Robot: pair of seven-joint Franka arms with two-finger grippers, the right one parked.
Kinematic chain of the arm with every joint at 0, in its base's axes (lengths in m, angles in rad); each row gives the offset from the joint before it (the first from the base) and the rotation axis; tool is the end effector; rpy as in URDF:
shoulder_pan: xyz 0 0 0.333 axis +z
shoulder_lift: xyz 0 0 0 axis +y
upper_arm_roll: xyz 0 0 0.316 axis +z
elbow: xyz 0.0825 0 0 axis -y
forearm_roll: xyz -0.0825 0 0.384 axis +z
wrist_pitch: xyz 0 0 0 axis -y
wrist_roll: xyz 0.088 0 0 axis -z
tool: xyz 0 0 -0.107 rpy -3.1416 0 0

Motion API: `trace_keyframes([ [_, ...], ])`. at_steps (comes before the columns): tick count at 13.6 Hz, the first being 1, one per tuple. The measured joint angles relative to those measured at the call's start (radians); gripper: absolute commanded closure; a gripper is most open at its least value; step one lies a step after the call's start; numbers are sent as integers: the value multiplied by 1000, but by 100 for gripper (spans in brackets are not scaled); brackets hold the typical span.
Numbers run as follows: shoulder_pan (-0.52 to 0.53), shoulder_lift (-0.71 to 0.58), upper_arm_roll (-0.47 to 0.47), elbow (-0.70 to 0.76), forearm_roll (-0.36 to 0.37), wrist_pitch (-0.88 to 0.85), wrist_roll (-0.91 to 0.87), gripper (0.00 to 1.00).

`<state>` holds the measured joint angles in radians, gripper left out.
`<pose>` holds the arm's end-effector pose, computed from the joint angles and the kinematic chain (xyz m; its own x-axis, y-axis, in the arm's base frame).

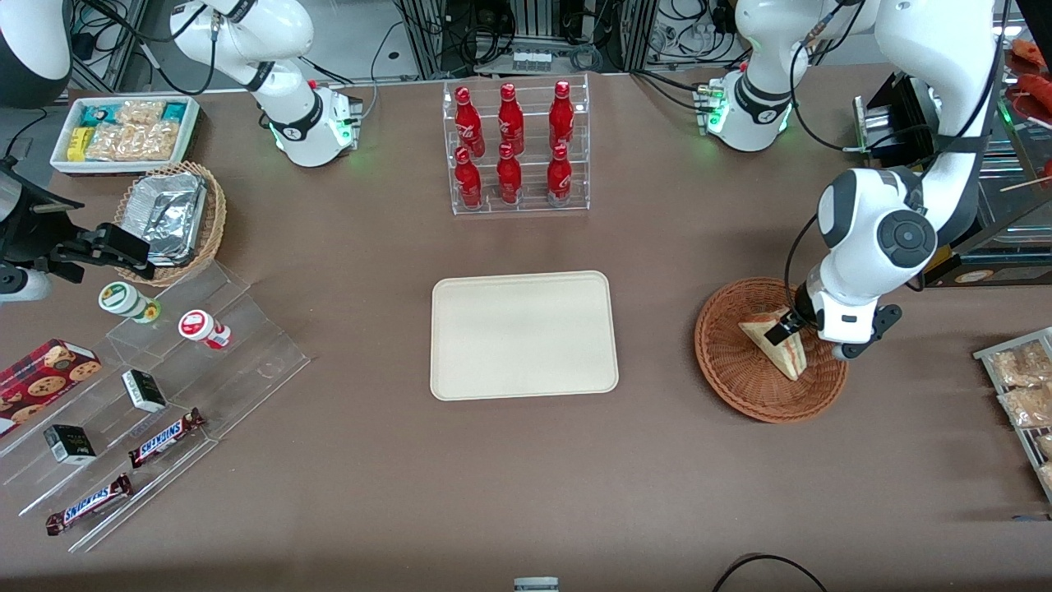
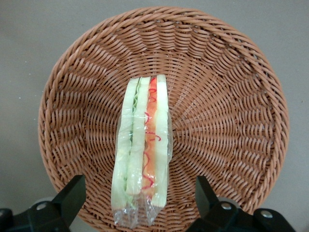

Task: Place sandwich from basket to tray
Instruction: 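Lower the open left gripper over the wrapped sandwich and close it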

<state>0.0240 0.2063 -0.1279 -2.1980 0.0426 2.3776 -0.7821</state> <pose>0.5470 -0.0563 0.2882 0.7962 0.6048 -0.0157 0.6045 -0.7964 -0.0192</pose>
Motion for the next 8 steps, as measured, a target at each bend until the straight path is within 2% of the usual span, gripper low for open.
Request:
trace_keyframes([
  [4,0,30,0,-23,0,42,-2,0],
  [5,0,35,0,-27,0,44,-3,15],
  [6,0,41,0,-28,0,44,-5,80],
  [7,0,47,0,-29,0,44,-7,100],
  [8,0,51,0,-30,0,44,-8,100],
])
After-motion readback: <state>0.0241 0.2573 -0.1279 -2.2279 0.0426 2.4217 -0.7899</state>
